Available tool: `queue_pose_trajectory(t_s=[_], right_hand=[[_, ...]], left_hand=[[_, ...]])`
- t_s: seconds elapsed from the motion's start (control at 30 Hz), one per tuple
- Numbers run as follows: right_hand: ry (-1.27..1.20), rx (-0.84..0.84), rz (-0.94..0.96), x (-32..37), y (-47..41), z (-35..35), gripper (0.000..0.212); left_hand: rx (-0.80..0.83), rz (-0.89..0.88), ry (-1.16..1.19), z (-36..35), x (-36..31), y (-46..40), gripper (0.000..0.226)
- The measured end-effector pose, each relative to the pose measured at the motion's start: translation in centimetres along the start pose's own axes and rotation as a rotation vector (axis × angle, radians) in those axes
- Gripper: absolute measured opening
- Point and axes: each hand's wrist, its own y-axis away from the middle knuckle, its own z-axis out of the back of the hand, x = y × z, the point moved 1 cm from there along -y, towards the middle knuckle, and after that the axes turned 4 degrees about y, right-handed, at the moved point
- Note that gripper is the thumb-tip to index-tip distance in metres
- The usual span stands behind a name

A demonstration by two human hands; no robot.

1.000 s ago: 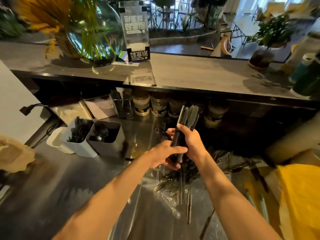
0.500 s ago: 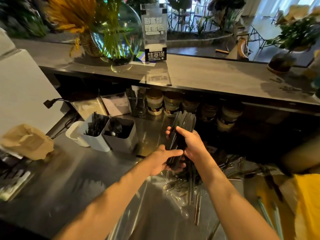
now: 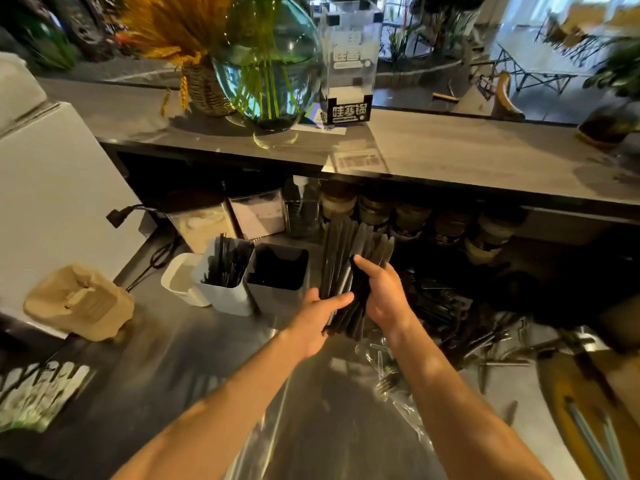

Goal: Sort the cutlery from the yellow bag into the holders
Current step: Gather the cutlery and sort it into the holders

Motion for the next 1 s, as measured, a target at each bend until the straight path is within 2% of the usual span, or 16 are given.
queue_pose_trajectory(t_s=[0.1,0.23,0.4,0.57,0.83,1.0], right_hand=[[-0.027,-0.037,0.039,-1.0,-0.2,-1.5,0.028],[-0.028,-0.109,0.079,-2.1,-0.9,-3.8,0.030],[-0.035,-0.163,0.064,-3.0,-1.6,-5.5,0.028],[0.075,-0.140,0.104,-3.6,-1.9,-7.0,0.022],[0.065,-0.185,0.126,-3.7,-2.5,-8.7,0.026],[0.090,-0.182,0.146,-3.6,-3.1,-9.2,0.017]], left_hand=[[-0.030,-0.051,0.048,1.5,-0.9,-0.2,0.038],[-0.079,-0.054,0.094,3.7,-2.3,-0.6,0.036],[0.050,-0.088,0.025,5.7,-4.2,-0.3,0.023],[0.039,-0.147,-0.118,6.6,-5.5,-0.4,0.023],[-0.002,-0.068,0.082,7.9,-6.6,-0.6,0.017],[0.023,-0.071,0.068,8.1,-7.3,-0.7,0.012]])
